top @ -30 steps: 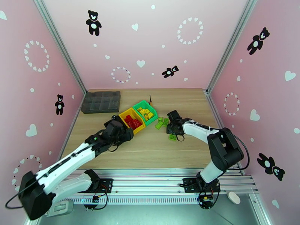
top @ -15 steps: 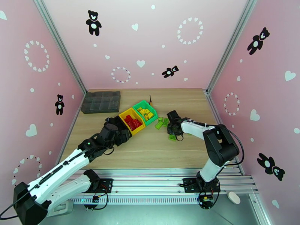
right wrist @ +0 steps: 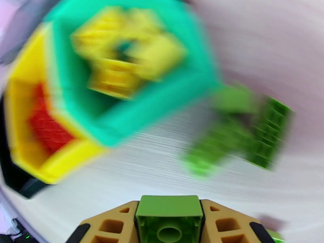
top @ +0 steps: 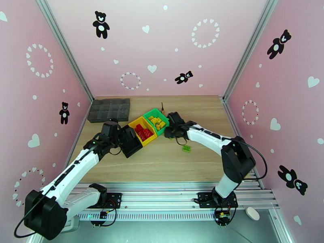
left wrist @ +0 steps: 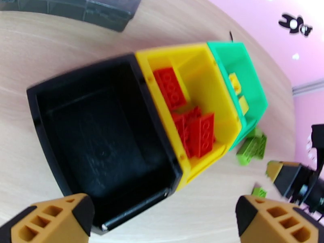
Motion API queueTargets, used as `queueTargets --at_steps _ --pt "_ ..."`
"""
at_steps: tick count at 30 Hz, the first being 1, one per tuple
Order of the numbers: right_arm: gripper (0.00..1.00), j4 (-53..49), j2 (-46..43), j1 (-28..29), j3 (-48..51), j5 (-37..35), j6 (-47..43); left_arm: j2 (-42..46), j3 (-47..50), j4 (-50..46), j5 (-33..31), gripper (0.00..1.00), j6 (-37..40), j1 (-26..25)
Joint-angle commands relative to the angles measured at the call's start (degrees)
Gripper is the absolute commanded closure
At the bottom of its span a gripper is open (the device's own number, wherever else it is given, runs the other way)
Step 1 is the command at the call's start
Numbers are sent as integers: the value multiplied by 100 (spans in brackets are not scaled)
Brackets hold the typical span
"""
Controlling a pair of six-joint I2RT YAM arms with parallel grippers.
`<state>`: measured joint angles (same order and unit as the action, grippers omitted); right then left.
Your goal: Sort the legos into containers by color
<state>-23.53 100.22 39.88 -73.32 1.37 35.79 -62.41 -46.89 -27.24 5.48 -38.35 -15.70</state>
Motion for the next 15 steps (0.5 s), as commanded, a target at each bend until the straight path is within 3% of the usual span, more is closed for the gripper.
queueTargets --at_steps 1,10,15 --pt "85 15 489 431 -612 567 12 5 -247 207 613 1 82 497" --pt "85 5 1847 1319 -2435 1094 130 -22 -22 730 1729 1 -309 2256" --pt "82 -210 2592 1501 -3437 1114 182 13 637 1254 2324 2 -720 2986"
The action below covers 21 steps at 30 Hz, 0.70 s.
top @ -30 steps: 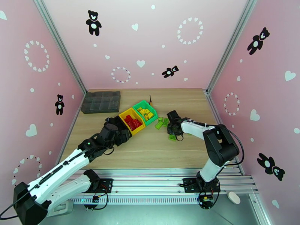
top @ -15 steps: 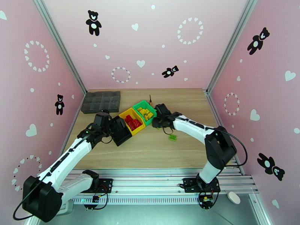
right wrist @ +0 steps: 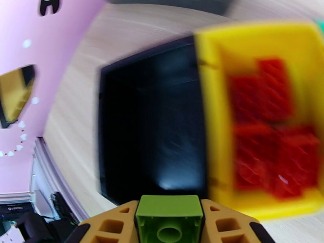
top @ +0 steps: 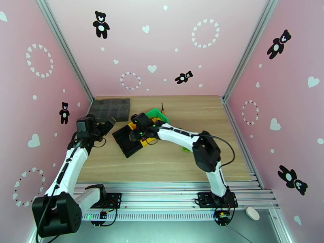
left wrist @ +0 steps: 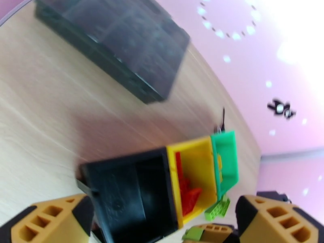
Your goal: Sort the legos into containers by color
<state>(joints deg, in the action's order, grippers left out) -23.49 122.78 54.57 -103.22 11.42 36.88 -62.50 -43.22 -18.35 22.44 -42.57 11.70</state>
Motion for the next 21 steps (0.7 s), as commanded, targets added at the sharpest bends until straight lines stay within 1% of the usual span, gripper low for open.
queueTargets --at_steps 1,3,5,7,11,14,16,18,21 --pt "81 -232 465 37 -601 131 102 37 359 419 709 2 -355 350" --pt "76 -298 663 35 -867 155 115 86 499 523 810 2 -421 481" --pt "69 -375 802 37 -1105 188 102 139 581 528 824 2 -423 517" --pt "61 -387 835 37 -1212 210 79 182 610 511 824 1 -414 523" --pt "49 -471 761 31 -1288 160 -3 213 596 492 889 2 -418 526" --pt "45 -538 637 37 -1263 105 -70 280 596 473 920 2 -414 517" --pt "44 -569 499 43 -1191 52 -126 344 575 414 900 2 -376 454" --pt "43 -520 283 35 -1004 -28 -174 402 510 265 799 2 -277 295" --pt "43 -511 -190 37 -567 -333 -291 504 377 33 552 2 -152 -24"
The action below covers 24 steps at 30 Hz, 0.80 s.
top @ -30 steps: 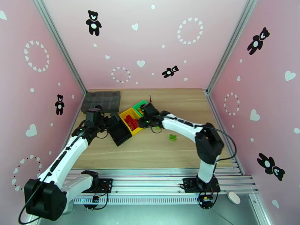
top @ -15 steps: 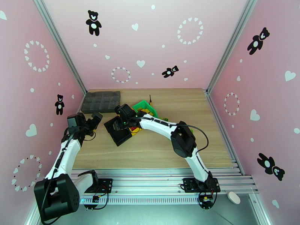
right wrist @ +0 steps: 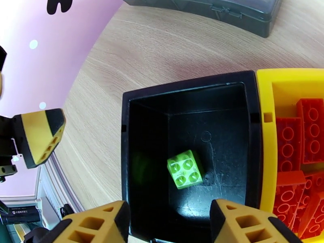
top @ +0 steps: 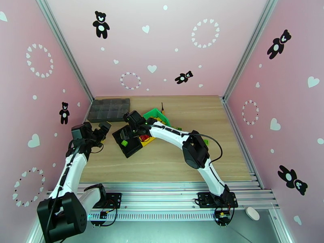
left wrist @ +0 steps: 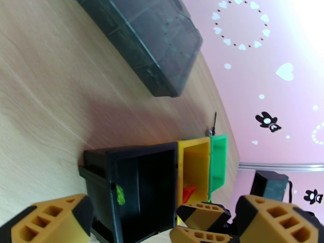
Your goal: Sort the legos into containers by color
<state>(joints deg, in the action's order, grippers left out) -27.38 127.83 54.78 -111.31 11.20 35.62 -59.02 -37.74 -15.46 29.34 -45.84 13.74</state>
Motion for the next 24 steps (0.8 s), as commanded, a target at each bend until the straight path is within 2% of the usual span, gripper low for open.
queueTargets --at_steps 1,5,11,19,24 --pt "43 -136 -889 15 423 -472 -218 186 -190 -273 -215 2 172 -375" --pt "41 -114 -1673 -60 1288 -937 -354 170 -249 -258 -588 2 112 -1066" --pt "39 33 -3020 -584 3042 -1257 -247 -183 -524 -181 -1428 2 71 -2564" --pt "27 9 -4704 -1812 5457 -1573 -113 -1058 -1141 85 -2254 2 2 -4352" --pt "18 316 -4936 -2807 6363 -1120 -202 -1715 -1544 276 -2475 2 -37 -5066"
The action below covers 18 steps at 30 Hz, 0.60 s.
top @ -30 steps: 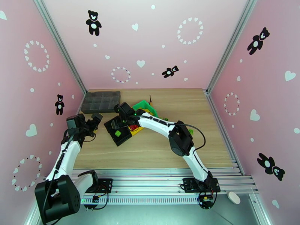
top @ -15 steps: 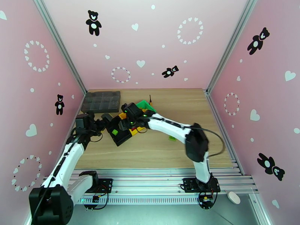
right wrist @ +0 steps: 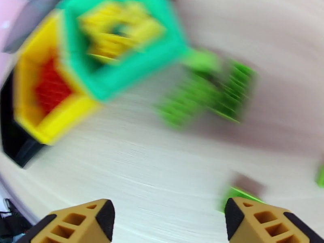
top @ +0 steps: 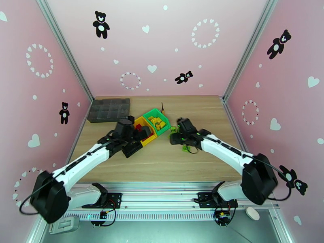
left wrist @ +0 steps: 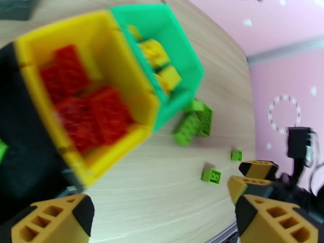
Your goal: Sort the legos into containers by color
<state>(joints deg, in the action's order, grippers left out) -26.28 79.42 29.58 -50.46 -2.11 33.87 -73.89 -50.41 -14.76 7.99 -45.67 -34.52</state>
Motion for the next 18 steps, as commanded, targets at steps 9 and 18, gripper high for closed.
queueTargets --at_steps 9,18 --pt "17 834 896 -789 185 842 -275 -1031 -686 388 -258 2 -93 -687" --pt "19 896 1493 -781 -147 1016 -364 -1022 -567 401 -289 2 -92 -687"
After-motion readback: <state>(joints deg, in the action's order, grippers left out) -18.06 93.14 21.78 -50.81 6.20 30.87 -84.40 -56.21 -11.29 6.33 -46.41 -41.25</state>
